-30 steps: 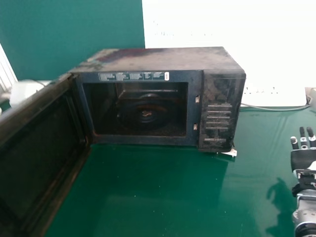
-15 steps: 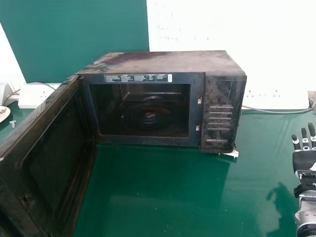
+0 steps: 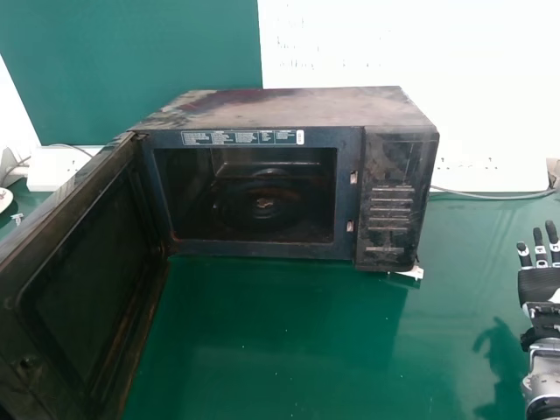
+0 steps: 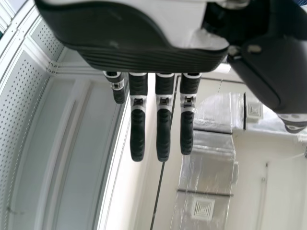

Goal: Open the door of oven

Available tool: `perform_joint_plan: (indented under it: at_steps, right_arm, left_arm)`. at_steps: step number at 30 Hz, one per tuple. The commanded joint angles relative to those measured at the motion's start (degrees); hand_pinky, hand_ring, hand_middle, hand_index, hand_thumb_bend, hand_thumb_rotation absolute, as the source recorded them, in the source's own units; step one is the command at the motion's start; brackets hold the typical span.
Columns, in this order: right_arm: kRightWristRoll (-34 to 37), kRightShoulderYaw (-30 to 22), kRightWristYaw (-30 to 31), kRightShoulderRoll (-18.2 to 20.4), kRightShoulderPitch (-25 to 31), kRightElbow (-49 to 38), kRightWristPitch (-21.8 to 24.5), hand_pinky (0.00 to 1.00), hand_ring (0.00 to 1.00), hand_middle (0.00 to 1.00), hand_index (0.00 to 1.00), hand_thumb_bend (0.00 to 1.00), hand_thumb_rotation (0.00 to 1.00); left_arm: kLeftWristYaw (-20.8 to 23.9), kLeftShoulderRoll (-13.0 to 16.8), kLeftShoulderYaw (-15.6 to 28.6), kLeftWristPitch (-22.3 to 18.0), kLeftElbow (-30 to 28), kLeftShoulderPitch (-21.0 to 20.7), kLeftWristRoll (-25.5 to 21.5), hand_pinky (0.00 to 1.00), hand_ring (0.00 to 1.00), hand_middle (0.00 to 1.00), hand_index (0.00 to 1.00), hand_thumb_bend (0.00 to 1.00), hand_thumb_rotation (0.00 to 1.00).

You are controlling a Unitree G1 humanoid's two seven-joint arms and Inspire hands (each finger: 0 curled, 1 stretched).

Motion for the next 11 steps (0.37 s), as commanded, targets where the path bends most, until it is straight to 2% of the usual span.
perform_joint_plan:
  at_steps: [1, 5, 11]
  right_arm:
    - [-0.1, 0.1, 0.4, 0.2, 0.1, 0.0, 0.1, 0.38, 0.46, 0.55, 0.61, 1.00, 0.90]
    - [-0.3, 0.2, 0.3, 0.3, 0.0, 0.3, -0.4, 0.38, 0.47, 0.56, 0.62, 1.00, 0.90]
    - [-0.2, 0.0, 0.1, 0.5, 0.0, 0.0, -0.5, 0.38, 0.45, 0.54, 0.60, 1.00, 0.91]
  left_arm:
    - [1.9, -1.1, 0.7, 1.4, -1.1, -1.1, -0.4, 0.25, 0.35, 0.45, 0.53, 0.98, 0.52]
    - [3.0, -1.8, 0.5, 2.6, -1.1, -1.7, 0.0, 0.26, 0.35, 0.44, 0.53, 0.96, 0.52]
    - [1.0, -1.6, 0.3, 4.6, 0.2, -2.0, 0.5, 0.31, 0.39, 0.47, 0.56, 0.93, 0.55]
